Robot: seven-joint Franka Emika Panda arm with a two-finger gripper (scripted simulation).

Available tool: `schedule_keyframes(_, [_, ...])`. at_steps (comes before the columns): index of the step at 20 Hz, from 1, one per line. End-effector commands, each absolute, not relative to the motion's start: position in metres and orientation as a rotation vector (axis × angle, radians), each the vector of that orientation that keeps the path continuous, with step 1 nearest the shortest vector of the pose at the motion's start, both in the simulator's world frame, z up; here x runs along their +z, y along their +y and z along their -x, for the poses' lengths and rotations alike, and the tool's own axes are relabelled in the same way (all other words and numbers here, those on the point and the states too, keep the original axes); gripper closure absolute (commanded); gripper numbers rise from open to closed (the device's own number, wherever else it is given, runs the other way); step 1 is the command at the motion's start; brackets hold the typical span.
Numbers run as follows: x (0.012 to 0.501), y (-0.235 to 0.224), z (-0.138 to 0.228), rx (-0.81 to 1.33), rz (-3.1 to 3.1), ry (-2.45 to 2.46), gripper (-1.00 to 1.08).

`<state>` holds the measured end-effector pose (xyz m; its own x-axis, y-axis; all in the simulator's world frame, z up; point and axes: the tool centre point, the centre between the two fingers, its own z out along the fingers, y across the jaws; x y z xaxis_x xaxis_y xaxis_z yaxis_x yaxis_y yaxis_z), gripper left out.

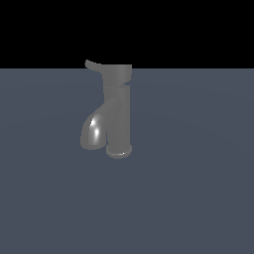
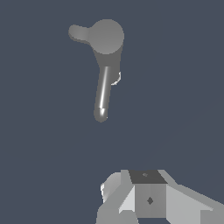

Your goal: Turn on the faucet by rotating a designated handle.

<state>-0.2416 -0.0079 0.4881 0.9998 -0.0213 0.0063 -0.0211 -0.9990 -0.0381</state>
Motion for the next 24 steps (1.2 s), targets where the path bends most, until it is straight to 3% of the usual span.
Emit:
schedule_keyframes(1, [0.488,-0.008,0.241,-0.010,3.103,0.038,1.08])
schedule_keyframes(12, [0.485,-0.005,0.222,-0.004,3.084,0.184,1.08])
schedule_keyframes(24, [0.472,0.003,0.176,0.019,3.017,0.549,1.08])
